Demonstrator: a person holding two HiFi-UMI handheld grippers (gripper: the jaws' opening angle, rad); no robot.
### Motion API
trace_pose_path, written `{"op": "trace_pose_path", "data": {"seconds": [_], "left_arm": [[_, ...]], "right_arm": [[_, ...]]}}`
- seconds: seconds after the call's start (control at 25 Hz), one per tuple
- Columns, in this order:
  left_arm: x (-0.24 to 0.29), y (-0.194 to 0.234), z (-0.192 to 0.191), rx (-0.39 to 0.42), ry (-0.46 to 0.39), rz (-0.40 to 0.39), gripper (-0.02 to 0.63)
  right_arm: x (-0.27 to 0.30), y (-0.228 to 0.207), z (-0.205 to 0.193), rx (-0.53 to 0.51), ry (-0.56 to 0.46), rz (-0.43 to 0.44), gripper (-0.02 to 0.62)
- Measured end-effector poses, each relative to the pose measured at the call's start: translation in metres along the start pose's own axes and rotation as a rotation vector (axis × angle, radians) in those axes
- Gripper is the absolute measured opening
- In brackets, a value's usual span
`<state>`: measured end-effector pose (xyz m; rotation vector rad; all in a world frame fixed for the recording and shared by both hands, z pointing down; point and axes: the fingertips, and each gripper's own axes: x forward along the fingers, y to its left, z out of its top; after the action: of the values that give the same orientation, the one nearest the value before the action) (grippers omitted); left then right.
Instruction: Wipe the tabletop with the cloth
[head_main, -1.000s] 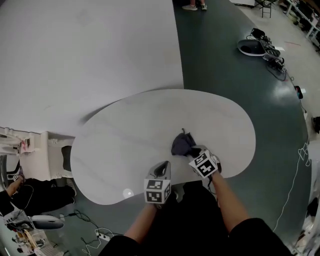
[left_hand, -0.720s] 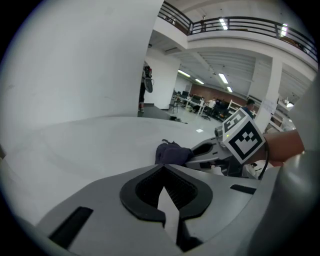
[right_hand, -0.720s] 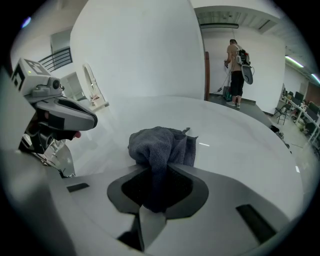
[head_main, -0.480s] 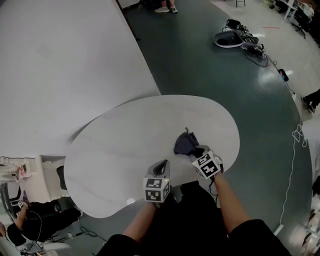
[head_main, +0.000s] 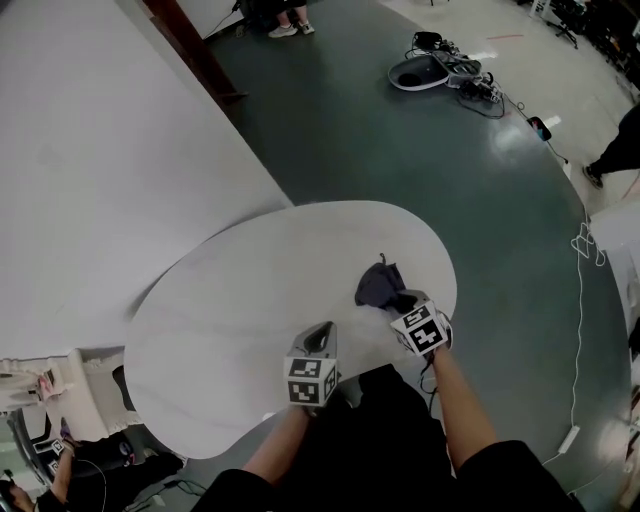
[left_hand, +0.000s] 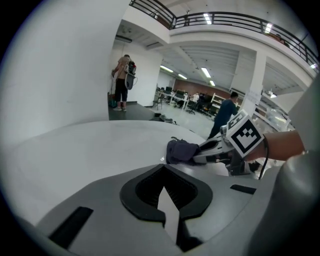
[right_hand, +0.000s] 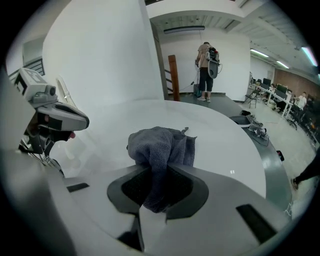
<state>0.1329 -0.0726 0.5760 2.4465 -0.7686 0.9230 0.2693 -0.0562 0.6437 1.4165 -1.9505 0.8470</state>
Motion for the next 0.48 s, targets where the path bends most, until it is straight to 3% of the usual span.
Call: {"op": "trace_pose_path", "data": {"seconds": [0.24, 0.48], "left_arm": [[0.009, -0.011, 0.005, 0.041, 0.014, -0.036, 0.006], [0.003, -0.001, 0.008, 0.03, 0.013, -0.004, 0.006]], "right_arm": [[-0.016, -0.046, -0.014, 0.083, -0.014, -0.077, 0.057], [-0.034, -0.093, -0.024, 0.151, -0.011, -0.146, 0.057]]}}
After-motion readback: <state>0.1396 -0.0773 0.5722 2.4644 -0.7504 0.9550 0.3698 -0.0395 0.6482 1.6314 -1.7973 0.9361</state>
